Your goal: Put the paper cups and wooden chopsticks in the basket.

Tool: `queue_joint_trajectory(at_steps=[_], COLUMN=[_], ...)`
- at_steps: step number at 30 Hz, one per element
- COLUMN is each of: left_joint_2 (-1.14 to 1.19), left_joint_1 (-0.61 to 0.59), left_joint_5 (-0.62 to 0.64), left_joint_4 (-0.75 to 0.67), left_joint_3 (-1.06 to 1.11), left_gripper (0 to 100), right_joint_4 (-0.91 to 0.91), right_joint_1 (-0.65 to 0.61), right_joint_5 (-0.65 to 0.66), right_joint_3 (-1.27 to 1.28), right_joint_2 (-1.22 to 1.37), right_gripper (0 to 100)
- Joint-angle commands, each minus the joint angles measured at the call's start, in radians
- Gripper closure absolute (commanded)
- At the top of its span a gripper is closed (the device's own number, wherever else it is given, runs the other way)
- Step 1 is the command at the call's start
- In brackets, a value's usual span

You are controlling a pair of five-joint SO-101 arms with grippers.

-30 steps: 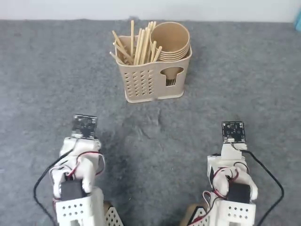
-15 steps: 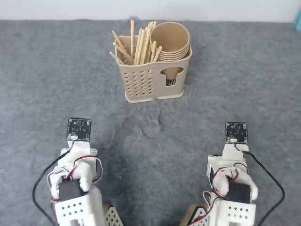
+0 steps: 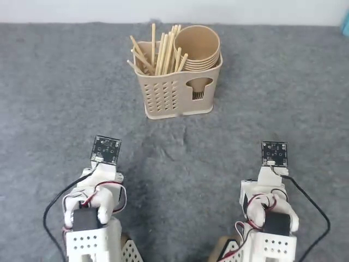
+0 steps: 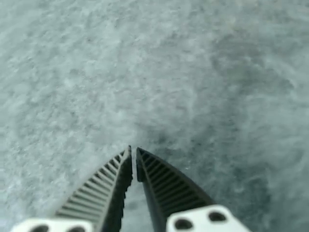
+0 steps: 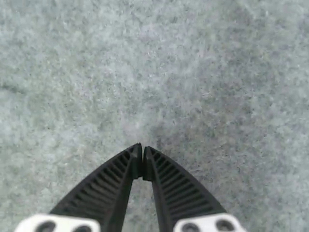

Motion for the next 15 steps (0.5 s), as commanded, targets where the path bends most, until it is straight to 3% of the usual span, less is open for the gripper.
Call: queue_joint_trajectory(at_steps=[1,15], left_joint_2=[-0.011,-0.011], left_joint_1=[0.026,0.06], left_joint_5=[0.003,0.005], left_joint_4=[0.006,0.006], left_joint_3=[-0.016,-0.016], left_gripper=[99,99], right_joint_4=[0.005,0.004], right_joint_1=[0.005,0.094], right_joint_5=[-0.014,-0.014], right_joint_3=[0.017,0.017], right_joint_2=[-0.012,-0.013], right_gripper=[99.1,99.1])
